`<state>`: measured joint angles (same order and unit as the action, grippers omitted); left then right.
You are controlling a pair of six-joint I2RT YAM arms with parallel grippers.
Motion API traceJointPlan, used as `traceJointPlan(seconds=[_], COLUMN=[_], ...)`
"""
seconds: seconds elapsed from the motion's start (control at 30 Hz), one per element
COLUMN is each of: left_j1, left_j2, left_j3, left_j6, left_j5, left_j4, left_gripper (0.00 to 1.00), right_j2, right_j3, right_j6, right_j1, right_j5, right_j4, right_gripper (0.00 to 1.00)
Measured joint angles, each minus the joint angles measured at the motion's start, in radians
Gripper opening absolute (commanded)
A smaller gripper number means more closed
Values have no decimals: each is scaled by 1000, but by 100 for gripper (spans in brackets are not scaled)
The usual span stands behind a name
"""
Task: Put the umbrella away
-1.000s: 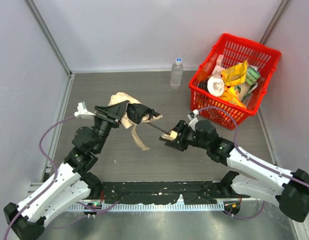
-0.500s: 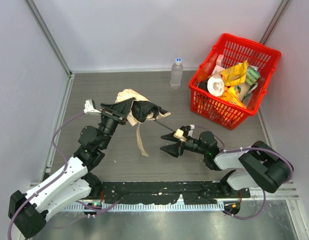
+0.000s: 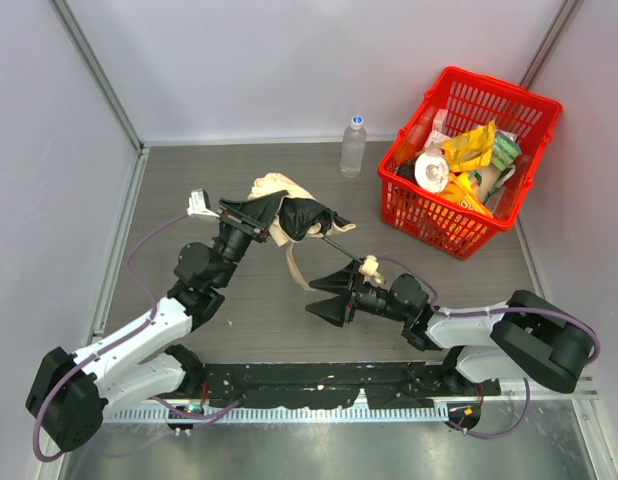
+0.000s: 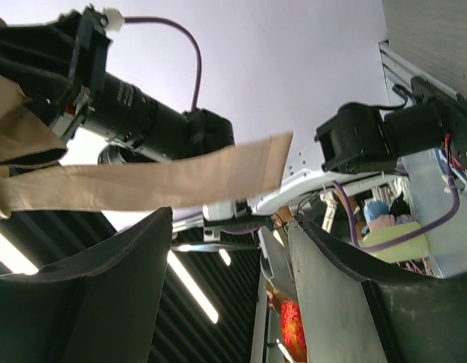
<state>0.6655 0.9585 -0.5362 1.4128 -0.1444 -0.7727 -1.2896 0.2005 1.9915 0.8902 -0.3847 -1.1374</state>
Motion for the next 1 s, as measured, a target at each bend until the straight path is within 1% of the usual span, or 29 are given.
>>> traceJointPlan(seconds=[0.23,0.37,0.6,0.8,1.0], left_j1=[0,0,0,0,0], left_j2=[-10,-22,-22,-21,-1], left_j3=[0,0,0,-1,-48], left_j6=[19,20,19,0,-15], left_j5=[11,14,15,14,15], left_j4=[-32,-36,-40,-37,-31], left_gripper=[0,0,0,0,0], right_j2=[-69,-75,-63,-23,-20], right_j3=[30,49,98,91,53], right_j6=[2,2,2,2,2], right_j1=[6,23,49,80,91], right_j5=[95,140,150,165,188], right_j4=[-28,-29,-5,54,62], right_gripper=[67,66,67,68,68])
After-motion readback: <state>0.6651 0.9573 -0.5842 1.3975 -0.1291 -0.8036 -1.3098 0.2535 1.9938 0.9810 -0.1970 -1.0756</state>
